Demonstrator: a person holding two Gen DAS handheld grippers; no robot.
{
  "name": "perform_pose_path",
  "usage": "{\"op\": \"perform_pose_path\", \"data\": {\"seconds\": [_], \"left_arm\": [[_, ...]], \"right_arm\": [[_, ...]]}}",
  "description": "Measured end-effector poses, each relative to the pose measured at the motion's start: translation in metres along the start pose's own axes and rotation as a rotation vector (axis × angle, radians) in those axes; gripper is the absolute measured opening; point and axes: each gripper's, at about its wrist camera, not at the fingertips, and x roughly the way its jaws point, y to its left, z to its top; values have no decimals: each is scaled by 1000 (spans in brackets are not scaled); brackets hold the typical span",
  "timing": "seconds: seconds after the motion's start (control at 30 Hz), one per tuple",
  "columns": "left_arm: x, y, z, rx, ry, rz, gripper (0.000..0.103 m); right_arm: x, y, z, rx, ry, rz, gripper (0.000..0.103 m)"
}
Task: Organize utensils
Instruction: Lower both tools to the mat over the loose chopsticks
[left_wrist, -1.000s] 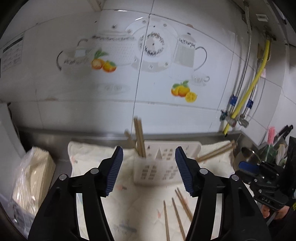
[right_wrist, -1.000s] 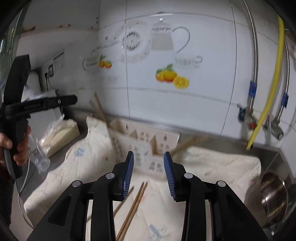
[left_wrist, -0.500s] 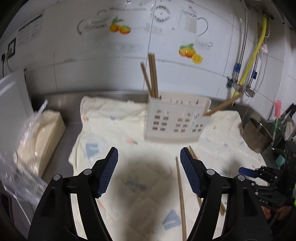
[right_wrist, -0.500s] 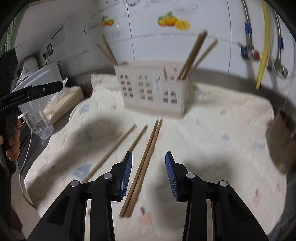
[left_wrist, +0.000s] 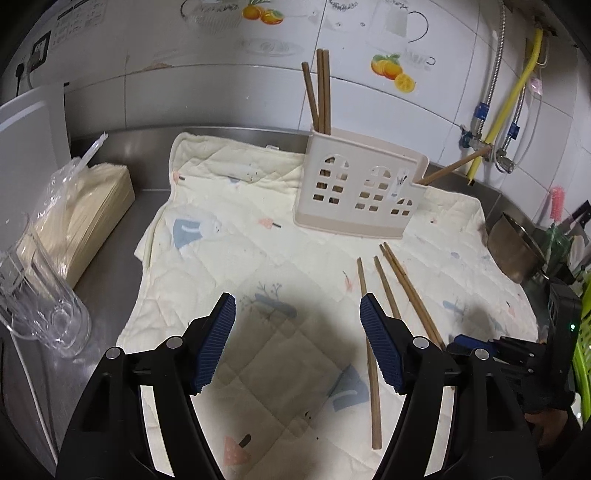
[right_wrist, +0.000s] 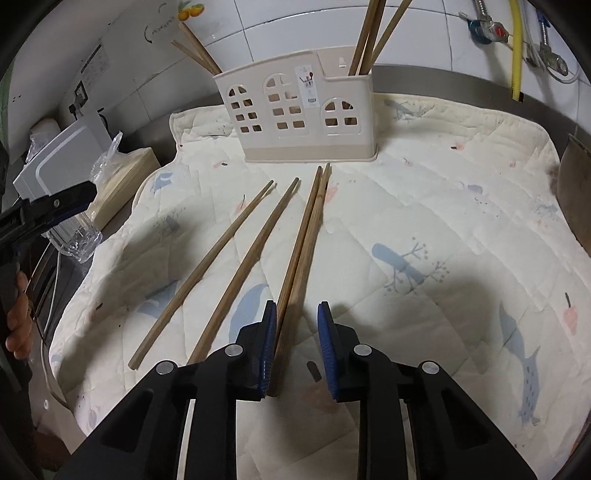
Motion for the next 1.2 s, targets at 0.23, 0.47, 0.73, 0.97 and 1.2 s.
{"op": "perform_pose_path", "data": {"seconds": [0.23, 0.47, 0.73, 0.97, 1.2], "left_arm": [[5, 4, -7, -10, 19, 3, 70], [9, 3, -13, -6, 37, 2, 70], [12, 0, -18, -2, 55, -2, 70], [13, 2, -21, -8, 65, -4, 70], [14, -2, -25, -1, 70, -13, 70]], "right_arm": [[7, -2, -1, 18, 13, -2, 17], [8, 0, 0, -8, 10, -43, 17], [10, 9, 1, -73, 10, -88, 13], [11, 3, 1, -36, 17, -55, 11], [14, 5, -2, -44, 42, -66, 9]]}}
